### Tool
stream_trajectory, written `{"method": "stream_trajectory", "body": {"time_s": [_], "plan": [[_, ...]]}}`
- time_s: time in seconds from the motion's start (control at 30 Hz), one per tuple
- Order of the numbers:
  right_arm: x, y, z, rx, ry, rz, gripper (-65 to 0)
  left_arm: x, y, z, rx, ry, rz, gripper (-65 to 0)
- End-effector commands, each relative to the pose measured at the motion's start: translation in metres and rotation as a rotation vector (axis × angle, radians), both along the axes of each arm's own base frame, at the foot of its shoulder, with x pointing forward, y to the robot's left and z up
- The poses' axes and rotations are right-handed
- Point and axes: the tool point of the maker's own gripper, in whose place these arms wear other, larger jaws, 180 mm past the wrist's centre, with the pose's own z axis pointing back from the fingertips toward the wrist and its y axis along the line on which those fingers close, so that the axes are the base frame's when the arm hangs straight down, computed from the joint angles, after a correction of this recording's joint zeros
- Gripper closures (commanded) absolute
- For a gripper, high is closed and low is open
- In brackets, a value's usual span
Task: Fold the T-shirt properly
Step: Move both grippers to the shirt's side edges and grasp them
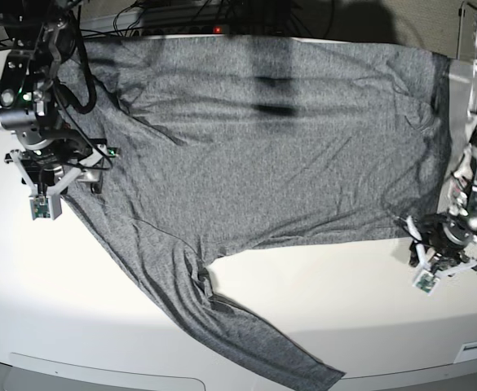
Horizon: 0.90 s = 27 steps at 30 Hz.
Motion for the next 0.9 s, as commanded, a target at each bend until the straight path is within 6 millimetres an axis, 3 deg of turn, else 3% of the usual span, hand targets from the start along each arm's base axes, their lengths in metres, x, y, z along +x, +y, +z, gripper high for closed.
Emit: {"method": "stream_trajectory", "body": {"time_s": [0.0, 0.07, 0.27, 0.47, 0.73, 0.87], "plan": [[0.005, -0.001, 0.011, -0.013, -0.038, 0.012, -35.1, 0.016, 0.012, 0.018, -0.018, -0.028, 0.022, -15.7], [0.003, -0.001, 0.009, -0.014, -0.024, 0.010, -35.1, 0.018, 0.023, 0.009, -0.075, 0.056, 0.053, -15.8], [-0.001, 0.003, 0.004, 0.016, 0.012, 0.018, -35.1, 0.008, 0.028, -0.014, -0.269, 0.249, 0.069, -15.8], [-0.003, 0.005, 0.002, 0.028, 0.029, 0.021, -35.1, -0.011, 0.040, -0.039, -0.314, 0.329, 0.136, -23.2], [-0.003, 0.005, 0.002, 0.028, 0.029, 0.021, -35.1, -0.006, 0.030, -0.037, -0.425, 0.292, 0.163, -26.9], [-0.004, 0.005, 0.001, 0.027, 0.036, 0.020, -35.1, -0.004, 0.039, -0.040, -0.376, 0.239, 0.173, -26.9]]}}
